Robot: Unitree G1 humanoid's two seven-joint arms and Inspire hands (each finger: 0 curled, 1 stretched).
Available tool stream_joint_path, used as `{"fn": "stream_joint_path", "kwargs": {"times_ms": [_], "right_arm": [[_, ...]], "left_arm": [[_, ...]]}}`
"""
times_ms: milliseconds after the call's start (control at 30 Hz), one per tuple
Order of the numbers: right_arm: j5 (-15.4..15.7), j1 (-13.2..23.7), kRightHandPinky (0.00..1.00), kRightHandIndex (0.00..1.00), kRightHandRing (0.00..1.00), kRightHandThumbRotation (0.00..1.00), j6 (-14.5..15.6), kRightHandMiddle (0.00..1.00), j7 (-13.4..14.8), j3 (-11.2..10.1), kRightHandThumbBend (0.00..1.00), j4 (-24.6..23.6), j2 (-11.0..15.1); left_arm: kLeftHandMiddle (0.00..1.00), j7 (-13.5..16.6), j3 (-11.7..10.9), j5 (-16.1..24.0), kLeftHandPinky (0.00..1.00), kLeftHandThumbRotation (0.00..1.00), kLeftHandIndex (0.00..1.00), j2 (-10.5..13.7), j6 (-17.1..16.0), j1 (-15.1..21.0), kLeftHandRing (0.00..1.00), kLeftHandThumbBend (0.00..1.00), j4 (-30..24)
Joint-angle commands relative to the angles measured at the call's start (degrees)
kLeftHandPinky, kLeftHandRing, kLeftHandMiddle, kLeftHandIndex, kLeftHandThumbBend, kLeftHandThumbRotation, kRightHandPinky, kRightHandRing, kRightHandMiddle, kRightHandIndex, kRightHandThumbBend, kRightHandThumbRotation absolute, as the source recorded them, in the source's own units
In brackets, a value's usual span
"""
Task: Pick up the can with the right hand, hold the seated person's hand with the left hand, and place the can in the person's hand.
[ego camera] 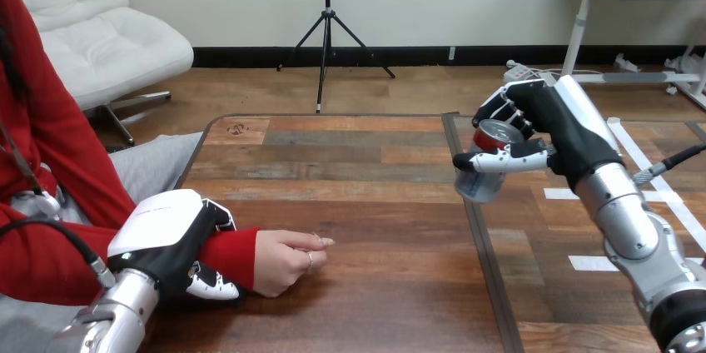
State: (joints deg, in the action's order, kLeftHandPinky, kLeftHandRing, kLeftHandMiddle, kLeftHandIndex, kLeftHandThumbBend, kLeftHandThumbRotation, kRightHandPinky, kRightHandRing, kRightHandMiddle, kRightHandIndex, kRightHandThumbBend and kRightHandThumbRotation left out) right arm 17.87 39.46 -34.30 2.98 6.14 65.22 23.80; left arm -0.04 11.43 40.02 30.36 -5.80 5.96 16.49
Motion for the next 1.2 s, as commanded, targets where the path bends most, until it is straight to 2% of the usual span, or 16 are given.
{"fn": "stream_joint_path", "kwargs": {"times_ms": [0, 500, 767, 1167], "right_arm": [[-1.3, 3.9, 0.31, 0.45, 0.34, 0.0, -1.1, 0.42, 0.9, -0.7, 0.8, -3.8, -2.2], [-0.6, 5.0, 0.3, 0.45, 0.34, 0.0, -0.3, 0.42, 0.9, 0.0, 0.78, -3.8, -5.4], [-0.2, 5.3, 0.32, 0.45, 0.35, 0.0, 0.3, 0.42, 1.2, 0.5, 0.78, -4.1, -6.9], [0.4, 5.7, 0.32, 0.45, 0.34, 0.0, 0.5, 0.42, 1.3, 1.3, 0.79, -4.6, -9.1]], "left_arm": [[0.4, 2.6, -2.0, -2.5, 0.32, 0.0, 0.4, -1.8, -1.4, 2.3, 0.36, 0.67, -7.0], [0.39, 5.9, -3.8, -4.2, 0.29, 0.0, 0.4, -2.9, -3.5, 2.1, 0.35, 0.68, -13.5], [0.38, 5.5, -4.5, -5.1, 0.28, 0.0, 0.4, -3.8, -3.0, 2.5, 0.34, 0.68, -16.3], [0.37, 5.6, -4.8, -6.3, 0.26, 0.0, 0.39, -4.7, -4.0, 3.6, 0.32, 0.67, -18.4]]}}
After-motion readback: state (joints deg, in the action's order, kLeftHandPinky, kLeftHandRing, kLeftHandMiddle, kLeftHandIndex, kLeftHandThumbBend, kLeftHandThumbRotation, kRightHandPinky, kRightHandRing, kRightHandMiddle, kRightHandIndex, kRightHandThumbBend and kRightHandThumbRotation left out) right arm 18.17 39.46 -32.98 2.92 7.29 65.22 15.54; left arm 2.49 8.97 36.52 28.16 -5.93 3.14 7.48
